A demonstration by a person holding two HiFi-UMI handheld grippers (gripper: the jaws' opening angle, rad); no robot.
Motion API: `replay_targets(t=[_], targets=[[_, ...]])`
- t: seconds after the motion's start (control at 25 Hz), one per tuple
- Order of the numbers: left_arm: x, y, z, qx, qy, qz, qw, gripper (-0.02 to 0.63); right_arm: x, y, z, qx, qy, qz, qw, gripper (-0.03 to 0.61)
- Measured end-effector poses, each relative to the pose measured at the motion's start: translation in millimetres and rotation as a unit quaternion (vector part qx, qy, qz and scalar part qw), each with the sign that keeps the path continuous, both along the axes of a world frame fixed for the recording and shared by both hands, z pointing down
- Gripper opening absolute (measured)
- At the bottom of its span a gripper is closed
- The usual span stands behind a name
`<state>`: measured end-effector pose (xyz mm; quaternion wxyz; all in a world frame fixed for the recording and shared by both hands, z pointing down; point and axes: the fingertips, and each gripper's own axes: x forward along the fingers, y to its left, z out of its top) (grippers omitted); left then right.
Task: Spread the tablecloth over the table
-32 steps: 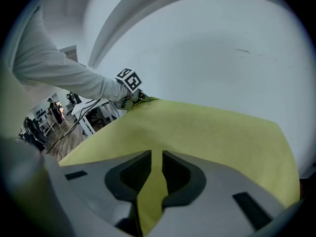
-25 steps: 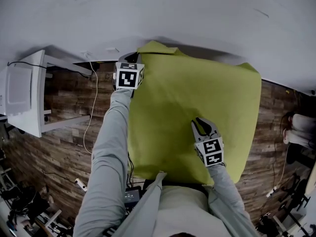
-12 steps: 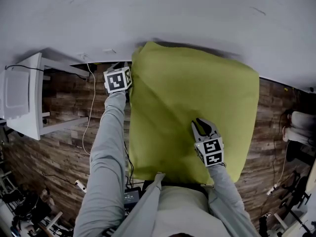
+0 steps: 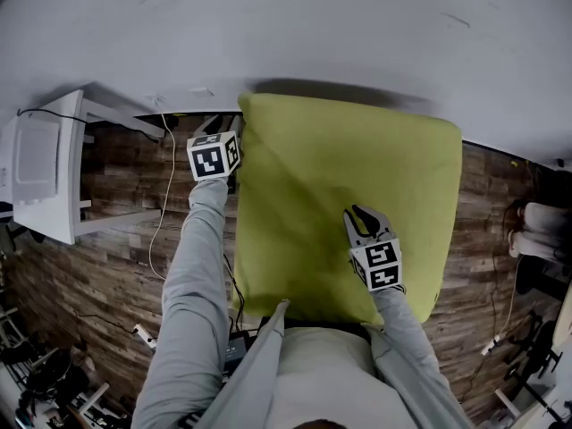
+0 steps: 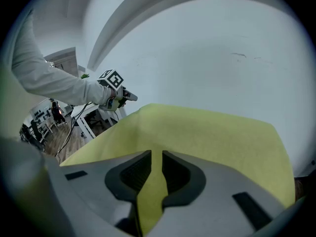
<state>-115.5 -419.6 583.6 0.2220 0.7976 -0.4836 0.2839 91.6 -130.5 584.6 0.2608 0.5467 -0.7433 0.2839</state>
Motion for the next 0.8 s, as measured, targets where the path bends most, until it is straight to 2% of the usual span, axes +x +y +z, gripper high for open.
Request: replay_targets(t=[0.32,0.56,0.8], targets=[[15,55,-48,0.027,0.019,0.028,0.9991,0.161,16,9,-39,0.039,0.003,0.027,0.999,0.072],[35,103,-97,0.055,0.054,0.056,0.9955,0.161,43,15,-87,0.091,0.01,0.058,0.994,0.072],[59,159,-137,0.076,0.092,0.096,0.9882,0.156,69,25,-127,0.133,0.005,0.085,0.987,0.072]])
